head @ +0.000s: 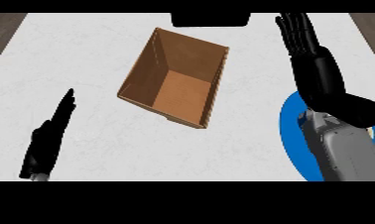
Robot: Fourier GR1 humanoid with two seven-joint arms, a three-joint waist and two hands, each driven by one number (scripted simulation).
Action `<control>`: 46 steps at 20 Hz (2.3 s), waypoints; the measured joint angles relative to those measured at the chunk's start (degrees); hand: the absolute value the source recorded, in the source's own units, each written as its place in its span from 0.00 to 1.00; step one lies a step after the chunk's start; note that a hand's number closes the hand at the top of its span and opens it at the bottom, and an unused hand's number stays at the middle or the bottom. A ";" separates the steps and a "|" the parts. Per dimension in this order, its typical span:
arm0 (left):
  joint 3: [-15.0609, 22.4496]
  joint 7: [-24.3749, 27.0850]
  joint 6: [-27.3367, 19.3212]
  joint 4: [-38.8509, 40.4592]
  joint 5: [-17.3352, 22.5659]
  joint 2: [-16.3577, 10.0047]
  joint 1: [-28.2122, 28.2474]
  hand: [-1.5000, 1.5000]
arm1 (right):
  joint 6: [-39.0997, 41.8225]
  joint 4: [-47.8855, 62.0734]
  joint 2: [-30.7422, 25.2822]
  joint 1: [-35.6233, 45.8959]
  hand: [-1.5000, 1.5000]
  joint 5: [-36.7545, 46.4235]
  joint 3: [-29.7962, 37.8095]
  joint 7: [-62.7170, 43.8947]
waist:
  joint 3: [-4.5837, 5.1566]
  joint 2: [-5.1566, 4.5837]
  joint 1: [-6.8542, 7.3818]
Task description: Pick the can from the plate and place it in the cardboard box
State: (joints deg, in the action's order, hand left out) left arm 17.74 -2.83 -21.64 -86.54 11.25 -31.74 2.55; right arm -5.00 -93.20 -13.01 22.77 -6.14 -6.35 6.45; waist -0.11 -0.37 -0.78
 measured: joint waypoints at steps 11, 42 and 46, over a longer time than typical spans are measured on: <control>-2.11 0.57 0.09 -0.62 -1.85 1.23 -2.83 0.50 | 9.97 7.28 -11.50 -2.45 0.00 -5.32 11.06 -0.70 | 0.20 0.11 0.28; -4.94 -1.91 3.28 -1.06 -6.74 5.97 -3.64 0.50 | 44.16 1.15 -39.48 -10.20 0.00 16.55 2.83 -6.77 | 0.14 0.47 0.76; -5.18 -2.37 3.56 0.10 -8.47 8.12 -4.51 0.50 | 43.71 -1.21 -36.48 -12.12 0.00 19.88 2.95 -9.74 | 0.13 0.43 0.69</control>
State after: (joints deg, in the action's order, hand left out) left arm 12.56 -5.21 -18.07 -86.44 2.79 -23.62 -1.96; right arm 38.71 -94.41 -49.49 10.65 13.75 -3.40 -3.29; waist 0.03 0.06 -0.09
